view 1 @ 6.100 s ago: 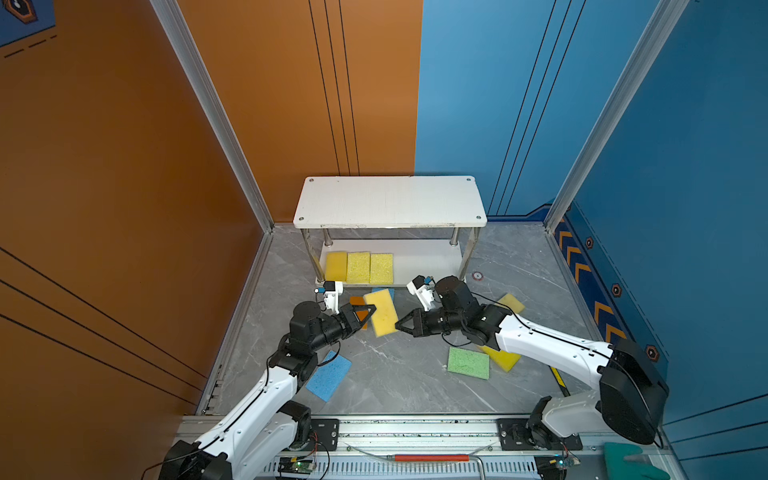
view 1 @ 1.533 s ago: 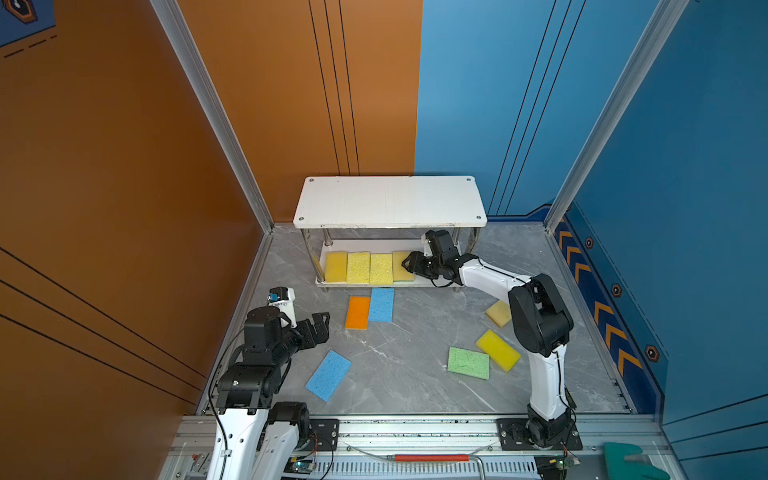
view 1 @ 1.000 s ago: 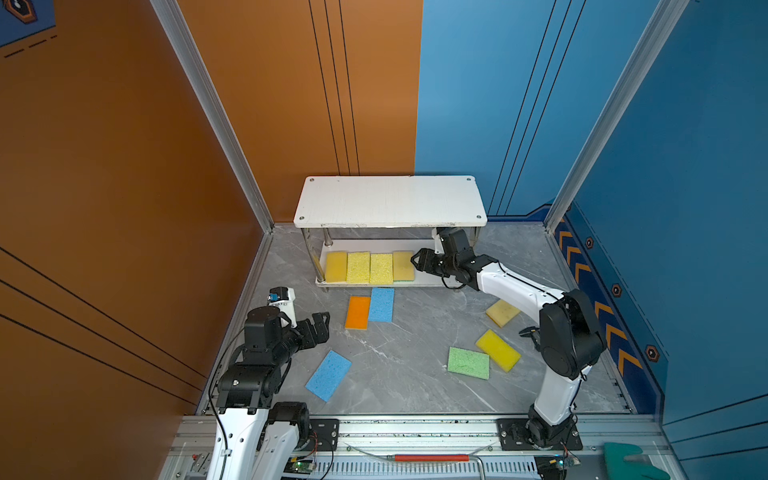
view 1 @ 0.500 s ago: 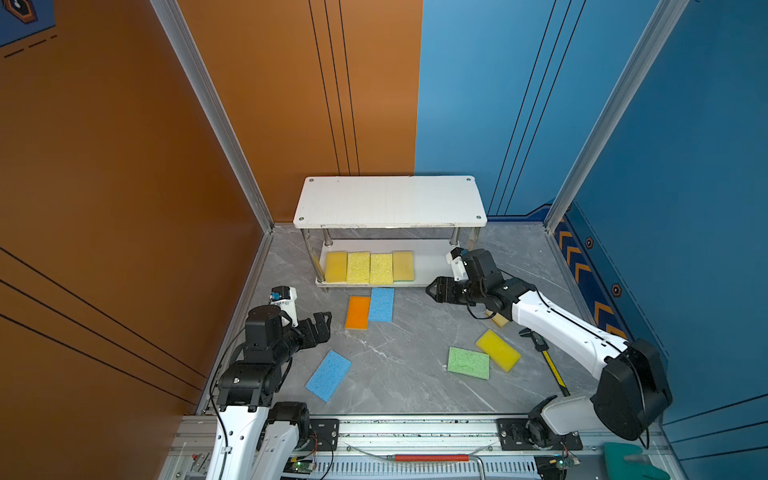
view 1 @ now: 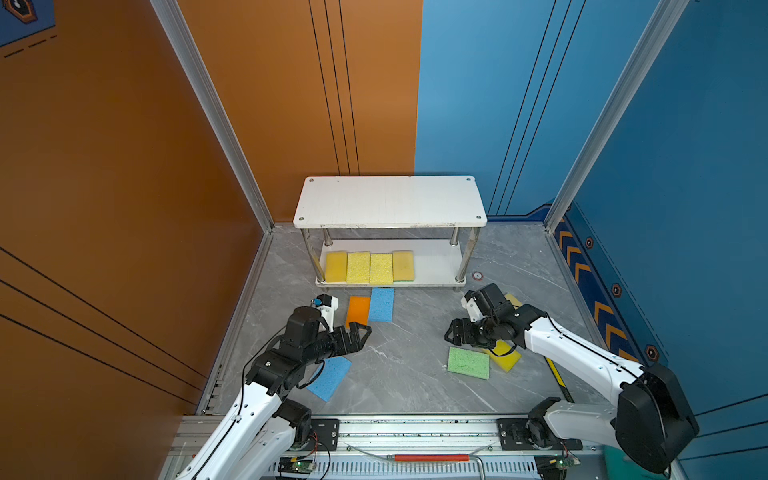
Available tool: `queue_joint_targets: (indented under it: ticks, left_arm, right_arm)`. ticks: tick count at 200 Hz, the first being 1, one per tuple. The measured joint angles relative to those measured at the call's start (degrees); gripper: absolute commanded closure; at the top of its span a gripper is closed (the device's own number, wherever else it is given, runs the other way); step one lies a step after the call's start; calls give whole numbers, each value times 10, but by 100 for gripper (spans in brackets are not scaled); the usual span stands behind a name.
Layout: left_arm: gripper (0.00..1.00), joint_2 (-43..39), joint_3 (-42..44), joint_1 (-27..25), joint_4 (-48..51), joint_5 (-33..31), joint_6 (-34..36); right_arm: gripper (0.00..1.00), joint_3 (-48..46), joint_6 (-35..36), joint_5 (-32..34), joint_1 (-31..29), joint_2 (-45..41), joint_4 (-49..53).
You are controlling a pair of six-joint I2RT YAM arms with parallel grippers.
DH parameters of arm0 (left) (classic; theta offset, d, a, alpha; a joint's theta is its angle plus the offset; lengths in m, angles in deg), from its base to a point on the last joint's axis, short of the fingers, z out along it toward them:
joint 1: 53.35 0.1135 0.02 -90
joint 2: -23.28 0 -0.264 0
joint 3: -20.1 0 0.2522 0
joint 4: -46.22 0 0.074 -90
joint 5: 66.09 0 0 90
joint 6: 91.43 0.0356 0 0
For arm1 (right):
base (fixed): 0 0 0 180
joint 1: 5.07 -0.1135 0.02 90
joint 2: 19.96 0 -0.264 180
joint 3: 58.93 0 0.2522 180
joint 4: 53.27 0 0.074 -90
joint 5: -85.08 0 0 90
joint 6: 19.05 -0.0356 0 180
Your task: Place and organize the cleaning sponges onto the shelf
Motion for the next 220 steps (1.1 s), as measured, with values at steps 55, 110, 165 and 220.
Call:
queue_joint_targets:
  ticks: [55,110,165,220]
  left_arm:
    - [2,136,53,-178,-184,-45,-117]
    - [2,341,-18,-267,-310,-43,-154]
    - [2,461,-93,-290,-370,10,-160]
    - [2,541,-118,-319,-419,66,-188]
  right_arm:
    - [19,-29,1,-2,56,-1,4]
    - [19,-49,5,-5,92,-1,4]
    - [19,-65,5,-16,112,-12,2]
    - [19,-73,5,-29,114,-24,2]
